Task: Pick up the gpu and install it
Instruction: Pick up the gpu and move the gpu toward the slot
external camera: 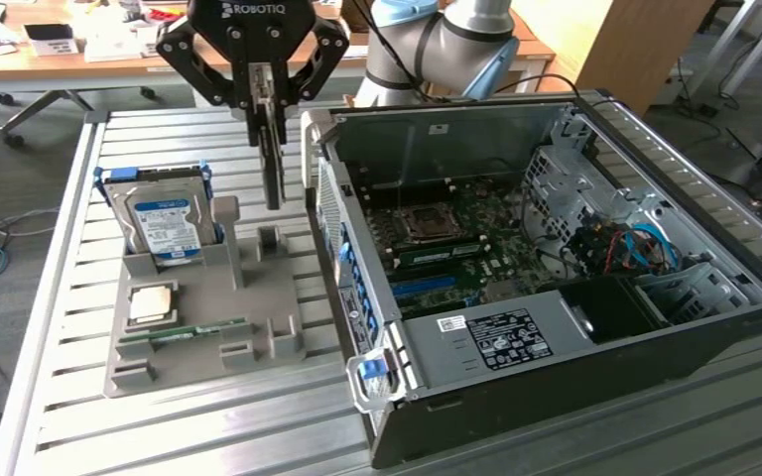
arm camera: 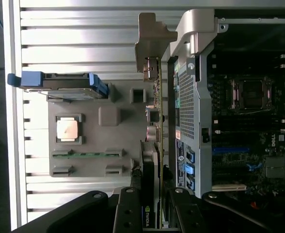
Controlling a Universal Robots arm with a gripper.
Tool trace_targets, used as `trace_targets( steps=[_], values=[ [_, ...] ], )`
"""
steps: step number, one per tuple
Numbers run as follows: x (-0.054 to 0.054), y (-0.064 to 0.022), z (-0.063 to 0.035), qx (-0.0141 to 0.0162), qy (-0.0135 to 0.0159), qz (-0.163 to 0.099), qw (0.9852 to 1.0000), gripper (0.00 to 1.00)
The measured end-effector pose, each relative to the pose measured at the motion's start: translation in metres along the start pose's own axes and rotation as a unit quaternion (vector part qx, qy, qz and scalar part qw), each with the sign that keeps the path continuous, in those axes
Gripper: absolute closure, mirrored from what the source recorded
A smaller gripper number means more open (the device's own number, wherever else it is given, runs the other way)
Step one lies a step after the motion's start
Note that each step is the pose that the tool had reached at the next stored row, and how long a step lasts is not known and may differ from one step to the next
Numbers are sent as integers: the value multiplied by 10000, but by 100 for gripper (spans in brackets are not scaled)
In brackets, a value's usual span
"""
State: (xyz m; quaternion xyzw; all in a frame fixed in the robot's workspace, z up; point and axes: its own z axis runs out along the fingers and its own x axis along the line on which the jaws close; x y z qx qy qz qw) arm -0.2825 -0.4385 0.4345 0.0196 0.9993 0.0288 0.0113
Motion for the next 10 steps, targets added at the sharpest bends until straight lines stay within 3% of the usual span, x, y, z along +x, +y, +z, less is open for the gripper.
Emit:
trace_targets(
  steps=[10],
  values=[
    [-97, 4, 2, -6, 0, 0, 10000, 73]
  ],
)
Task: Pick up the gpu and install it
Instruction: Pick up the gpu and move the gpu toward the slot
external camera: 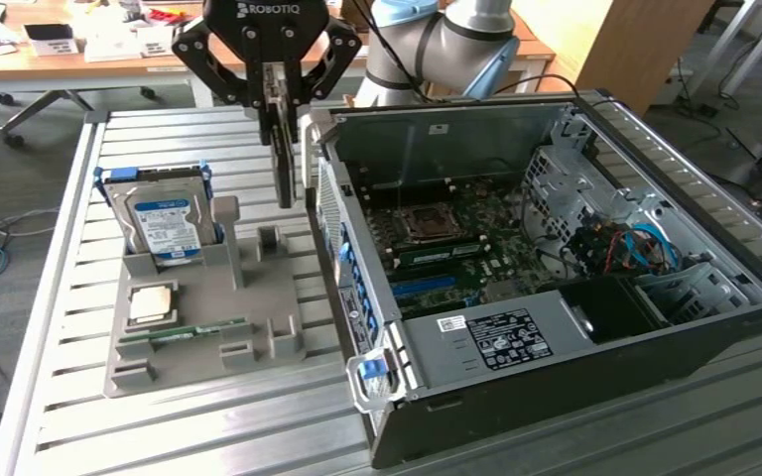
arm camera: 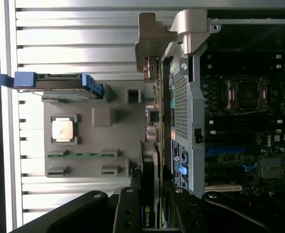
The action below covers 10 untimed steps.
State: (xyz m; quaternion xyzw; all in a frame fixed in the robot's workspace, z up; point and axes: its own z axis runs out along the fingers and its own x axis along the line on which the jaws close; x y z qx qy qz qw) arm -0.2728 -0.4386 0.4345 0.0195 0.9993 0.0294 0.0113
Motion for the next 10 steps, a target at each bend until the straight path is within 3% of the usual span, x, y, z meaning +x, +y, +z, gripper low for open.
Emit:
trace_targets(
  steps=[10],
  values=[
    [-126, 5, 3, -4, 0, 0, 10000, 73]
  ],
)
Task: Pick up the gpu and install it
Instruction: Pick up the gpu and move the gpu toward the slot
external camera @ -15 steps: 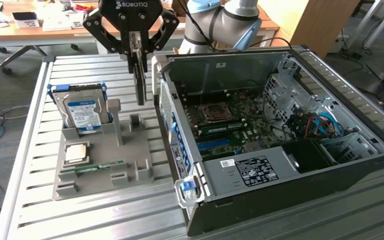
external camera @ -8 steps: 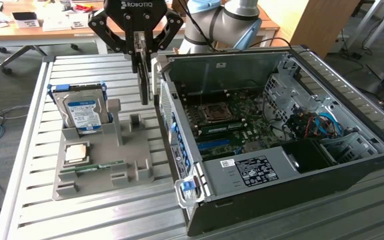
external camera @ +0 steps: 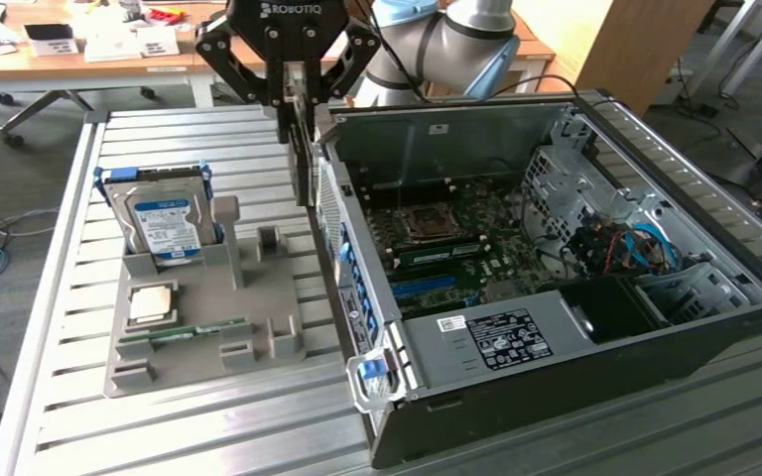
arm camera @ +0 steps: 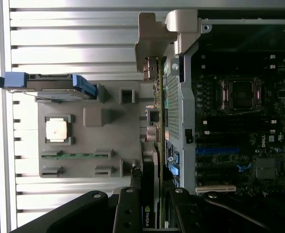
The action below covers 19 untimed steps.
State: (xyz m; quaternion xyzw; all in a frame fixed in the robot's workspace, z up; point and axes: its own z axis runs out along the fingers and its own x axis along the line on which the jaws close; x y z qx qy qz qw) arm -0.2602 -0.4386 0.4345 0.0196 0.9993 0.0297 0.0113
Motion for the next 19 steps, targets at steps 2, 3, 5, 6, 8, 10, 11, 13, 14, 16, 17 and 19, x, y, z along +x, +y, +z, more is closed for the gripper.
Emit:
trace_targets(
  steps=[2, 3, 5, 6, 8, 10, 11, 13, 14, 16, 17, 19],
  values=[
    [-99, 4, 2, 0, 0, 0, 10000, 73],
    [-121, 5, 3, 0, 0, 0, 10000, 73],
    [-137, 5, 3, 0, 0, 0, 10000, 73],
    [-144, 6, 3, 0, 0, 0, 10000, 73],
    [-161, 6, 4, -1, 0, 0, 10000, 73],
    [-177, 7, 4, 0, 0, 0, 10000, 73],
    [-186, 7, 5, 0, 0, 0, 10000, 73],
    [-204, 8, 5, 0, 0, 0, 10000, 73],
    [-213, 8, 5, 0, 0, 0, 10000, 73],
    [-229, 9, 6, 0, 0, 0, 10000, 73],
    [-237, 9, 6, -1, 0, 0, 10000, 73],
    [-253, 10, 6, 0, 0, 0, 10000, 73]
  ],
)
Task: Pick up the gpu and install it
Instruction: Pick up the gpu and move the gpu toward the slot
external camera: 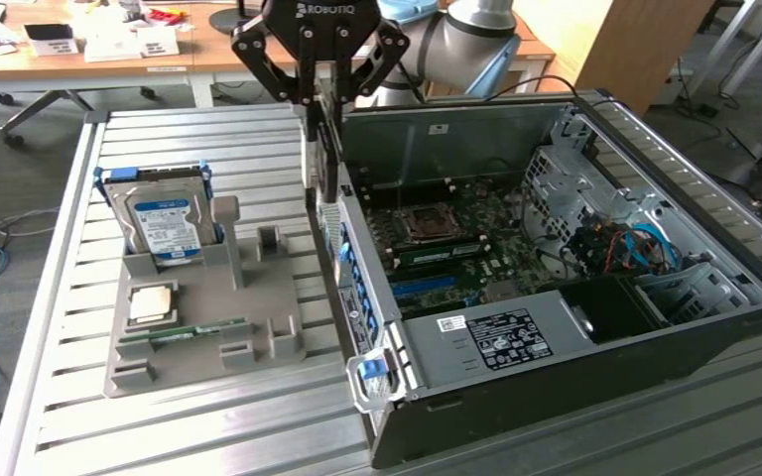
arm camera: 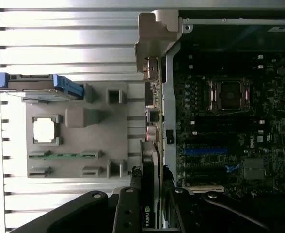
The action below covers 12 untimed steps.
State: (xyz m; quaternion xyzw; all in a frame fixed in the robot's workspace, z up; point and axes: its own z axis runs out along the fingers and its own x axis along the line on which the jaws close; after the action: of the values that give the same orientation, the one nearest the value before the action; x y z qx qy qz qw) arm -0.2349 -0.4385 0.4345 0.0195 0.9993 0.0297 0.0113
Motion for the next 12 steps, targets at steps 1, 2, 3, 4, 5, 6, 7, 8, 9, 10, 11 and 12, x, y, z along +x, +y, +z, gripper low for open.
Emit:
trace_targets(
  steps=[1, 2, 3, 4, 5, 6, 7, 8, 9, 10, 11, 12],
  values=[
    [-7, 0, 0, 0, 0, 0, 10000, 73],
    [-16, 0, 1, 0, 0, 0, 10000, 73],
    [-23, 1, 1, 0, 0, 0, 10000, 73],
    [-32, 1, 1, 0, 0, 0, 10000, 73],
    [-41, 2, 1, 0, 0, 0, 10000, 73],
    [-49, 2, 1, 0, 0, 0, 10000, 73],
    [-59, 2, 2, 0, 0, 0, 10000, 73],
    [-68, 3, 2, 0, 0, 0, 10000, 73],
    [-77, 3, 2, 0, 0, 0, 10000, 73],
    [-87, 3, 2, 0, 0, 0, 10000, 73],
    [-96, 4, 2, 0, 0, 0, 10000, 73],
    [-106, 4, 2, 0, 0, 0, 10000, 73]
  ],
)
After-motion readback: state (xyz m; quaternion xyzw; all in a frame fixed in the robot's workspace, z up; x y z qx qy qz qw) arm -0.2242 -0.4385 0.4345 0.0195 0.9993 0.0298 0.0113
